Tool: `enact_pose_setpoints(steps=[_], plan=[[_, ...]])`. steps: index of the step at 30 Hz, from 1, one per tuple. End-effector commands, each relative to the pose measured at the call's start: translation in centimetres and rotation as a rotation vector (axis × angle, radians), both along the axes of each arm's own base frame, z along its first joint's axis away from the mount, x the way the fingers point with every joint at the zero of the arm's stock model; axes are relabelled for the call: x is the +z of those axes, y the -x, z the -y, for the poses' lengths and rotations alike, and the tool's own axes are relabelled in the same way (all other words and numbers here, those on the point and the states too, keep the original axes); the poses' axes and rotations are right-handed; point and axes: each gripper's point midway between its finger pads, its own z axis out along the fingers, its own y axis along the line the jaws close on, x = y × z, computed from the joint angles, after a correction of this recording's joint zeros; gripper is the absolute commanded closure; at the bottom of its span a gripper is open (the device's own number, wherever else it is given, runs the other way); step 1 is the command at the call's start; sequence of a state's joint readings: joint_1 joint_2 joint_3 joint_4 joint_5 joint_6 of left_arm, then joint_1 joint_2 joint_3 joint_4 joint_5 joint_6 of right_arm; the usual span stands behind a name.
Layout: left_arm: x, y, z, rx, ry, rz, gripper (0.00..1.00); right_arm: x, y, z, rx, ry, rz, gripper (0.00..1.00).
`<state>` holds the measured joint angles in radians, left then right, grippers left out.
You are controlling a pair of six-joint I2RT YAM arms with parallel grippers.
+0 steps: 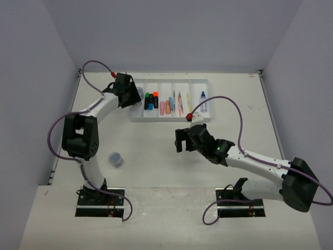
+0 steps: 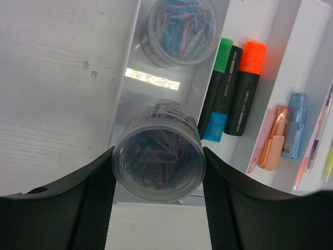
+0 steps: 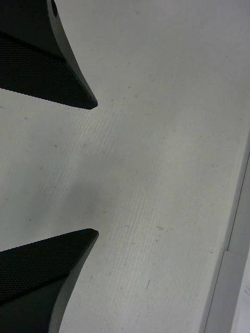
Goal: Sort the stationery into containers
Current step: Place the stationery in the storage box.
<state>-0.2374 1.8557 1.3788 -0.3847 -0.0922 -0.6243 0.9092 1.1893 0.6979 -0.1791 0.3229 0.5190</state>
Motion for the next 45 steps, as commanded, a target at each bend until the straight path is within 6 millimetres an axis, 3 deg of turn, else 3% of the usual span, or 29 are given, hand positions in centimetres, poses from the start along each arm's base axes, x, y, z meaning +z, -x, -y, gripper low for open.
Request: enact_pose_setpoints(steps=[1, 9, 10, 12, 18, 24, 30, 45], plan=[[2.0, -2.1, 0.2, -0.033, -0.053, 0.07, 0.98, 1.6, -0.8, -0.8, -0.001, -0.03, 0.037, 0.01], [1.8, -3.8, -0.1, -0.028, -0.098, 0.068, 0.82, 1.4, -0.8, -0.9, 0.002, -0.026, 0.032, 0.01], [1.9, -4.1, 0.0, -0.03, -0.099, 0.069, 0.78, 1.4, -0.8, -0.8, 0.002, -0.025, 0.032, 0.01], [1.5, -4.6, 0.2, -0.036, -0.105, 0.059, 0.59, 1.4, -0.7, -0.9, 0.005, -0.025, 0.03, 0.01], [0.7, -5.1, 0.8, -0.054, -0.1, 0.036, 0.41, 1.4, -0.7, -0.9, 0.007, -0.026, 0.03, 0.01], [1.5, -4.9, 0.8, -0.054, -0.109, 0.046, 0.41, 1.4, -0.8, -1.0, 0.009, -0.028, 0.031, 0.01], [2.7, -4.1, 1.5, -0.067, -0.131, 0.062, 0.5, 1.5, -0.8, -1.0, 0.011, -0.029, 0.031, 0.01], [1.5, -3.7, 0.9, -0.044, -0.2, 0.007, 0.42, 1.5, -0.7, -1.0, 0.014, -0.033, 0.03, 0.01]])
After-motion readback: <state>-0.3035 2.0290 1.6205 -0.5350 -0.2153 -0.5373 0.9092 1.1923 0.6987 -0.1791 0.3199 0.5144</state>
